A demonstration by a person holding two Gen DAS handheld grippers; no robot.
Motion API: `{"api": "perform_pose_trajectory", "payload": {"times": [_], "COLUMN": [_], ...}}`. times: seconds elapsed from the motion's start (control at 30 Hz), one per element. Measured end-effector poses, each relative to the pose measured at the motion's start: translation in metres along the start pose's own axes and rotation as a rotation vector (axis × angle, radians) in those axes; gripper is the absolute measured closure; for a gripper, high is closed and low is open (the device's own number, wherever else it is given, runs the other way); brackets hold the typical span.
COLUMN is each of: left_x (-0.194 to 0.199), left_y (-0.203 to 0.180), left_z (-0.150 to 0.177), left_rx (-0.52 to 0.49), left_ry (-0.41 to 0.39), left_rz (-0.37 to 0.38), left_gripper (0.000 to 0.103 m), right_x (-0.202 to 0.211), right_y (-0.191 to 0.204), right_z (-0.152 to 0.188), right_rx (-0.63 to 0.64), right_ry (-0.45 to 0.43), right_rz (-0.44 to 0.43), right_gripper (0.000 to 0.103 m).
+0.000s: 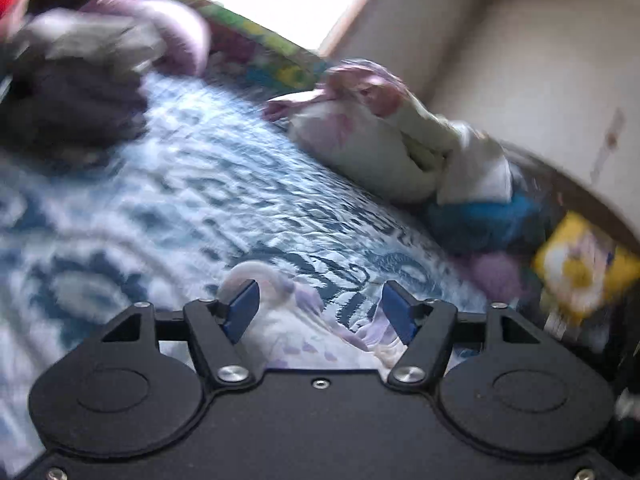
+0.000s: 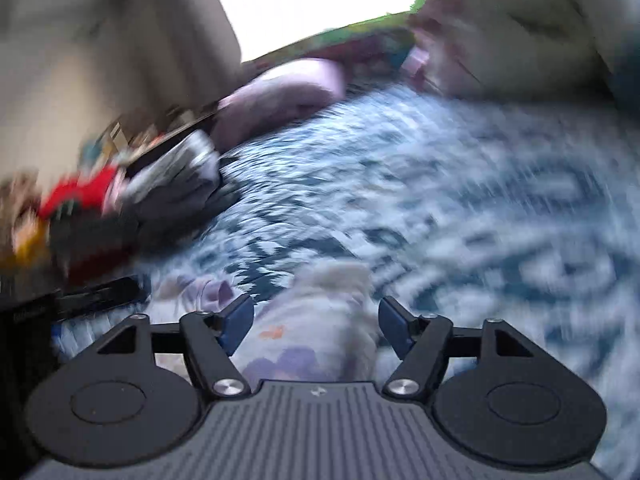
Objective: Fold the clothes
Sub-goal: 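Grasp the folded bundle with both grippers and lift it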
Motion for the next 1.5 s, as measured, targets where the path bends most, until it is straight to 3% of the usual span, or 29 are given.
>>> {"api": "perform_pose_trajectory", "payload": {"times": [0.1, 0.23, 0.43, 0.57, 0.63, 0.77, 0.93, 1.23, 1.5], "left_x": [0.008, 0.012, 0.002, -0.003, -0.006, -0.01, 0.0, 0.03, 0.046], "left_y": [0.016, 0.029, 0.033, 0.038, 0.037, 0.039, 0.035, -0.01, -0.075], "left_z": [0.007, 0.022, 0.055, 0.068, 0.068, 0.073, 0.072, 0.052, 0.024], "left_rx": [0.154, 0.339, 0.419, 0.492, 0.497, 0.536, 0.582, 0.54, 0.44], "left_ry": [0.023, 0.064, 0.156, 0.166, 0.167, 0.161, 0.161, 0.141, 0.111], "left_rz": [-0.047, -0.04, -0.042, -0.014, -0.011, 0.002, 0.017, 0.067, 0.188], "left_gripper": [0.034, 0.031, 0.03, 0.03, 0.035, 0.051, 0.059, 0.06, 0.06], "right_x": [0.003, -0.003, -0.016, -0.018, -0.022, -0.03, -0.015, 0.02, 0.1], "right_y": [-0.018, -0.026, -0.03, -0.025, -0.019, -0.012, -0.009, -0.002, 0.009], "right_z": [0.012, 0.031, 0.056, 0.06, 0.061, 0.066, 0.066, 0.062, 0.023], "right_rx": [-0.175, -0.344, -0.521, -0.507, -0.493, -0.488, -0.541, -0.618, -0.549], "right_ry": [0.031, 0.071, 0.1, 0.101, 0.119, 0.123, 0.088, 0.022, -0.145], "right_rz": [-0.028, -0.083, -0.15, -0.165, -0.17, -0.166, -0.197, -0.254, -0.328], "right_gripper": [0.03, 0.026, 0.024, 0.024, 0.025, 0.042, 0.056, 0.057, 0.057]}}
Point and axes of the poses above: each gripper's, at about its wrist camera, not at the fingertips, and x roughly against the way its jaws point, y to its left, z to its underside, the point moved 10 cm from there along -x, roughly the way its jaws point, and after that the axes turned 4 degrees about z, right-handed, at the moved point
